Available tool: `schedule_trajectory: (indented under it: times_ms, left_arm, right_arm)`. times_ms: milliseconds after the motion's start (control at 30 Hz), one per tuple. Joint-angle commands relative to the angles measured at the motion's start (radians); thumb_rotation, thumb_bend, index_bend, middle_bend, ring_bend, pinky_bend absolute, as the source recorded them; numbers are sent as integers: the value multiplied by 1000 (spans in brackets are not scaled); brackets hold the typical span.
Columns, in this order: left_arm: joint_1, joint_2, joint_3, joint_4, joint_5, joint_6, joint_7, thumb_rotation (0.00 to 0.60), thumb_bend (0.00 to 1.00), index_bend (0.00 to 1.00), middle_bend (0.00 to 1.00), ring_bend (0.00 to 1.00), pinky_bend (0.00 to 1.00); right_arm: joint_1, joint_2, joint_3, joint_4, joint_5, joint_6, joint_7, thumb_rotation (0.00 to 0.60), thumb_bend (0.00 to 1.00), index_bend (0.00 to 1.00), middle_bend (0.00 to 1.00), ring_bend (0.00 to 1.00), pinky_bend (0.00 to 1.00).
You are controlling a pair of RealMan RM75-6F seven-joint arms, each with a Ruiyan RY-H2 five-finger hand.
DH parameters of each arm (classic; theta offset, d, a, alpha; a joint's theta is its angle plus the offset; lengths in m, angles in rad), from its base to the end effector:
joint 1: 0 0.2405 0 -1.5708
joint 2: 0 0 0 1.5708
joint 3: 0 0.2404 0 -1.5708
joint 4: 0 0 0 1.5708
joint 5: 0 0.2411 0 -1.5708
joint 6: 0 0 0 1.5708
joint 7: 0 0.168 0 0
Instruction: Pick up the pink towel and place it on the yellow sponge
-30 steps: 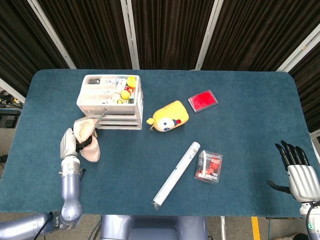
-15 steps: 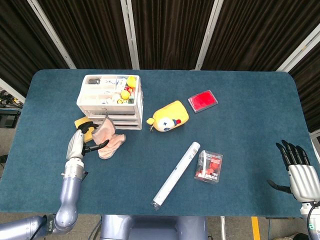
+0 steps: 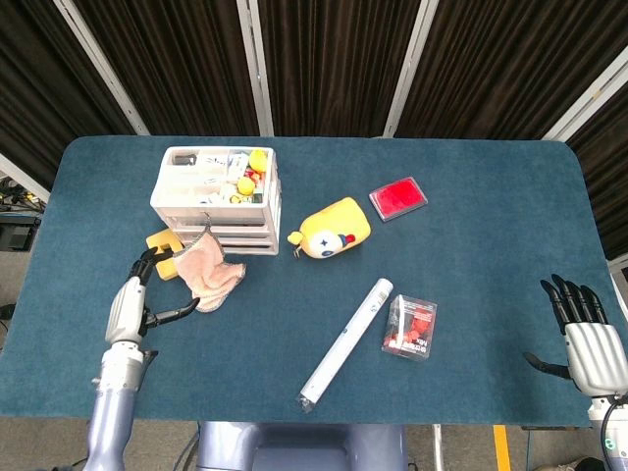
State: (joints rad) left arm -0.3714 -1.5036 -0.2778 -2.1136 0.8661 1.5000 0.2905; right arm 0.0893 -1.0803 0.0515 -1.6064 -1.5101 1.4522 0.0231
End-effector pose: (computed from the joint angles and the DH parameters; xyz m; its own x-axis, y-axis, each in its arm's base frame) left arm -0.1310 0.2630 0.0274 -0.2691 0.0823 0.9596 0.9448 0.2157 0.2465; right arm -0.3143 -0.2086 0.1316 0.4154 -0.0286 0.9092 -0.9096 -0.0209 0.4150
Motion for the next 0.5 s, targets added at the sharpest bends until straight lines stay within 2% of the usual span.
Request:
schedule_trajectory:
  times_ms: [33, 100, 167, 333, 500]
  left_arm:
    - [62, 97, 139, 5, 267, 71, 40, 490, 113, 149, 33, 0, 61]
    - [73, 133, 173, 50, 347, 82, 52, 492, 112, 145, 30, 0, 42]
    - [93, 183, 219, 138, 446, 96, 44, 491, 112, 139, 21, 0, 17]
    - [147, 269, 308, 308, 559, 95, -29, 488, 112, 90, 0, 0, 0]
    - [166, 265, 333, 392, 623, 92, -57, 489, 112, 53, 0, 0, 0]
  right_arm:
    - [0, 0, 0, 1, -2, 1, -1, 600, 11, 0, 0, 0, 0]
    - [0, 0, -1, 2, -3, 2, -2, 600, 11, 0, 0, 0, 0]
    - [0, 0, -1, 4, -5, 3, -6, 600, 11, 0, 0, 0, 0]
    - [2, -2, -2, 2, -2, -3, -22, 600, 11, 0, 0, 0, 0]
    - [2, -5, 0, 0, 4, -3, -28, 600, 11, 0, 0, 0, 0]
